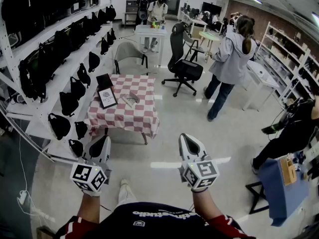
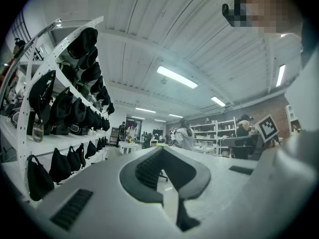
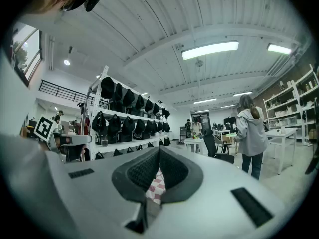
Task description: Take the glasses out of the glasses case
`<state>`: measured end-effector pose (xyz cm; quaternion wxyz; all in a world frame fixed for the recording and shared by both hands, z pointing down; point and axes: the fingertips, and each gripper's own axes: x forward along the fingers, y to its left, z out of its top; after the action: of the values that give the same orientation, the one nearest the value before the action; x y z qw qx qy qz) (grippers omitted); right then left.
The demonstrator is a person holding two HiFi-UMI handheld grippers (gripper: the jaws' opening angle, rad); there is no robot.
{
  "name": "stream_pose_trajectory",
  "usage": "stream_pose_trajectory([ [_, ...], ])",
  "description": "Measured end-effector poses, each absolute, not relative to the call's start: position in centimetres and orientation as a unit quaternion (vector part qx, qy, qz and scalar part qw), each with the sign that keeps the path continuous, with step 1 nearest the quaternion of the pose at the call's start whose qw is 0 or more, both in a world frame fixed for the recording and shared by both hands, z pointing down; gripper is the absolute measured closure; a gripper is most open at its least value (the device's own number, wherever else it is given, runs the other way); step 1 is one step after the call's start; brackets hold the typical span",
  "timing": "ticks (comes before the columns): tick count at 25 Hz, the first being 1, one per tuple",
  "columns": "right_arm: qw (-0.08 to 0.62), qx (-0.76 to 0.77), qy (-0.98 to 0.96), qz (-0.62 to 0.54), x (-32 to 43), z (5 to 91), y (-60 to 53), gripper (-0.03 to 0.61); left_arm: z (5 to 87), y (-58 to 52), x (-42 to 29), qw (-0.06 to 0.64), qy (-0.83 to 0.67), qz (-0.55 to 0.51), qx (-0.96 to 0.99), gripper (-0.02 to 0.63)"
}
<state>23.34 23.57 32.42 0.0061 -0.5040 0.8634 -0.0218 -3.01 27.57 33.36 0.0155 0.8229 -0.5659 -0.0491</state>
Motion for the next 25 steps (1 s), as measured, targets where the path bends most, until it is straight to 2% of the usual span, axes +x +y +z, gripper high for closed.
stream_pose_trajectory([
  [25,0.001,-0.487,0.873,-0.021,23.7,33.6,24.7,0.58,32.8,28.5,-1.1,0.02,-0.552,-0.062,0.831,0.609],
])
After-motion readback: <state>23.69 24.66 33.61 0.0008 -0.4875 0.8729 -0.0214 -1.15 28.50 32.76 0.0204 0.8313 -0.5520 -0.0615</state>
